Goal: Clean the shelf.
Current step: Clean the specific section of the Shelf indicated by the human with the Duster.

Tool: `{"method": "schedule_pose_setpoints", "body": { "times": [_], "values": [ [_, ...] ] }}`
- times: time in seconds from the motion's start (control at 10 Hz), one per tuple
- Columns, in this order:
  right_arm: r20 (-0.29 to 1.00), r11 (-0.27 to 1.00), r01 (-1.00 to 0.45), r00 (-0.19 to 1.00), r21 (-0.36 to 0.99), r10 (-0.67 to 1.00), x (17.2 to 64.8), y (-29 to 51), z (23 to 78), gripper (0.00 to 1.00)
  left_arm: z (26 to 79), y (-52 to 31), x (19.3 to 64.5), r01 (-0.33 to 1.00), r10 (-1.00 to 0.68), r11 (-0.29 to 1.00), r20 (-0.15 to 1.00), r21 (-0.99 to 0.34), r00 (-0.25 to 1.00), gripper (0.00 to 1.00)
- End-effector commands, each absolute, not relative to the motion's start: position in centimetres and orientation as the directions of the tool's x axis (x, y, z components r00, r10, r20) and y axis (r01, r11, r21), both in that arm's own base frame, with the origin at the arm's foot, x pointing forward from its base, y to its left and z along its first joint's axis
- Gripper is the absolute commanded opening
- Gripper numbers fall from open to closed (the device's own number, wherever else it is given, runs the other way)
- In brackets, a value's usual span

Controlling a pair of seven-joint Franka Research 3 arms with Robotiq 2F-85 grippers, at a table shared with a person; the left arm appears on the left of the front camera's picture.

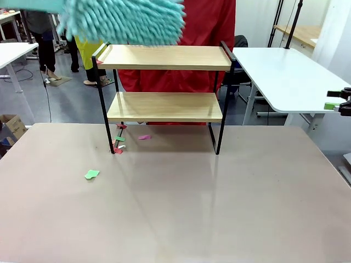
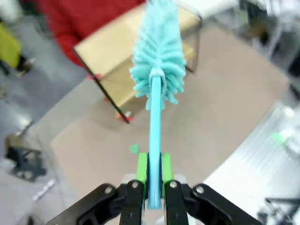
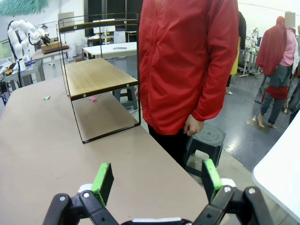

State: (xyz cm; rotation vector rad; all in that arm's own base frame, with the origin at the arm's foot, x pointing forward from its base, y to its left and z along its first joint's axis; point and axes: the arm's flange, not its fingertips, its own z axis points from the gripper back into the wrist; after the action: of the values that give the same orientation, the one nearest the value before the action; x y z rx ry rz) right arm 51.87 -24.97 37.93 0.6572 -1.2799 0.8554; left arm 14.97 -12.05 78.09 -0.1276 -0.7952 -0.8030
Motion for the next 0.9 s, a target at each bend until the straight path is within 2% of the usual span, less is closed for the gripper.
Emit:
{"method": "schedule_pose_setpoints", "body": {
  "times": [0.0,0.2,0.3,0.4,0.5,0.7,0.8],
  "values": [
    [0.978,0.553,-0.832,0.081,-0.039,0.19,51.9,-24.7,38.6,1.0,78.1,-10.6,15.5,0.853,-0.804,0.456,0.529,0.255,0.271,0.14],
    [0.978,0.553,-0.832,0.081,-0.039,0.19,51.9,-24.7,38.6,1.0,75.8,-10.9,16.4,0.914,-0.948,0.228,0.292,0.336,0.129,0.14],
    [0.978,0.553,-0.832,0.081,-0.039,0.19,51.9,-24.7,38.6,1.0,74.4,-11.3,16.9,0.929,-0.989,0.127,0.119,0.347,0.091,0.14],
    [0.978,0.553,-0.832,0.081,-0.039,0.19,51.9,-24.7,38.6,1.0,73.0,-11.2,17.3,0.951,-0.999,0.048,0.014,0.304,0.046,0.14],
    [0.978,0.553,-0.832,0.081,-0.039,0.19,51.9,-24.7,38.6,1.0,71.8,-10.7,17.7,0.964,-0.997,0.015,-0.064,0.266,0.033,0.14],
    [0.978,0.553,-0.832,0.081,-0.039,0.19,51.9,-24.7,38.6,1.0,70.6,-8.6,18.9,0.97,-0.993,0.039,-0.096,0.241,0.064,0.14],
    [0.978,0.553,-0.832,0.081,-0.039,0.19,51.9,-24.7,38.6,1.0,69.5,-7.8,19.7,0.983,-0.992,0.031,-0.115,0.183,0.053,0.14]
  ]
}}
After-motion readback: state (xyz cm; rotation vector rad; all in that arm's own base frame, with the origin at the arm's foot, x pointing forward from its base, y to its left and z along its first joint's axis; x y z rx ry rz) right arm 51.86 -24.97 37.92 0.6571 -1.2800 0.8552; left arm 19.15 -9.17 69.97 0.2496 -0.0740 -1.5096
